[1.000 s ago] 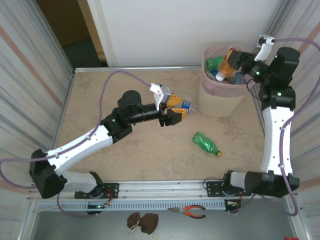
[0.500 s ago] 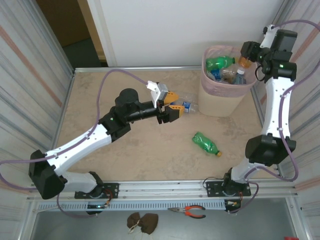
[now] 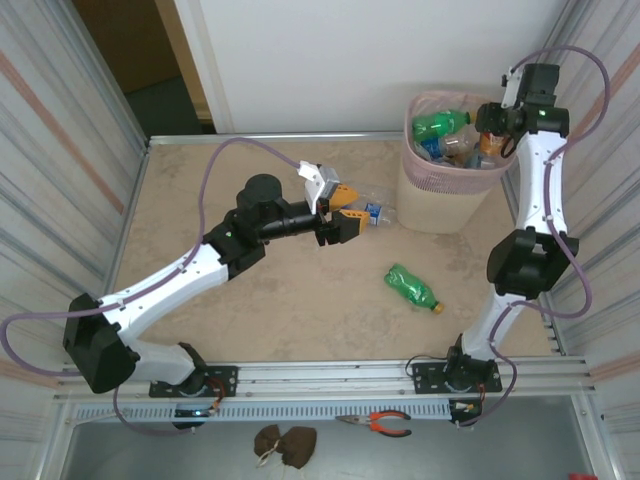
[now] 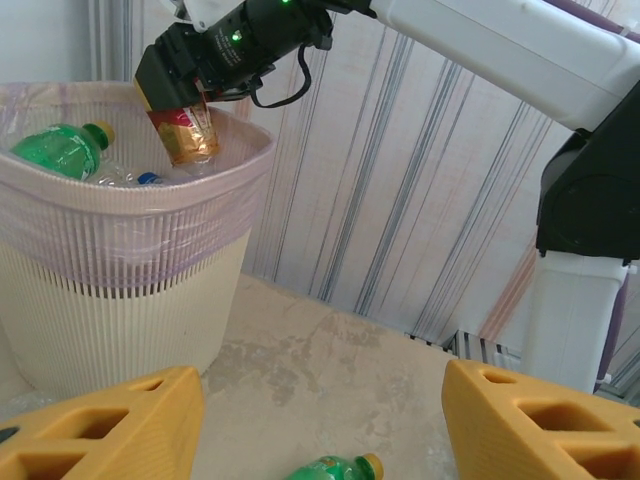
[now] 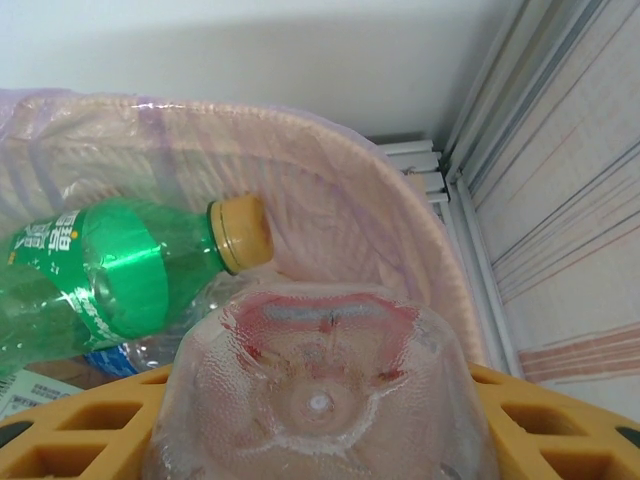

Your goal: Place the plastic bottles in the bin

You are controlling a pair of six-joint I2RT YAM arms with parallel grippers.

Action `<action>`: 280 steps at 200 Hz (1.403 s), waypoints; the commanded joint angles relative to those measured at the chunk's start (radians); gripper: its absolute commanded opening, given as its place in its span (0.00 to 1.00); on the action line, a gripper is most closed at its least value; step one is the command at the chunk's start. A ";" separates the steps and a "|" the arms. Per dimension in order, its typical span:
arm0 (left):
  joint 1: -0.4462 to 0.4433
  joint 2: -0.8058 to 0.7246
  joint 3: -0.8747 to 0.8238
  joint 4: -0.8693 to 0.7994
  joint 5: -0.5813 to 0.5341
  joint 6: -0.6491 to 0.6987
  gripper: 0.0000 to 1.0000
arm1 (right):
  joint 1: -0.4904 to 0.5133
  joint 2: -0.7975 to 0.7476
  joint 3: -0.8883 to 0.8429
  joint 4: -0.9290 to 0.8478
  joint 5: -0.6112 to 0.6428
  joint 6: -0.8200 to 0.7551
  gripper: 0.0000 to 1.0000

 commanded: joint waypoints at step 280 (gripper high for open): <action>0.133 0.208 0.235 -0.535 0.039 0.277 0.58 | 0.194 -0.464 -0.356 0.013 -0.057 0.053 0.59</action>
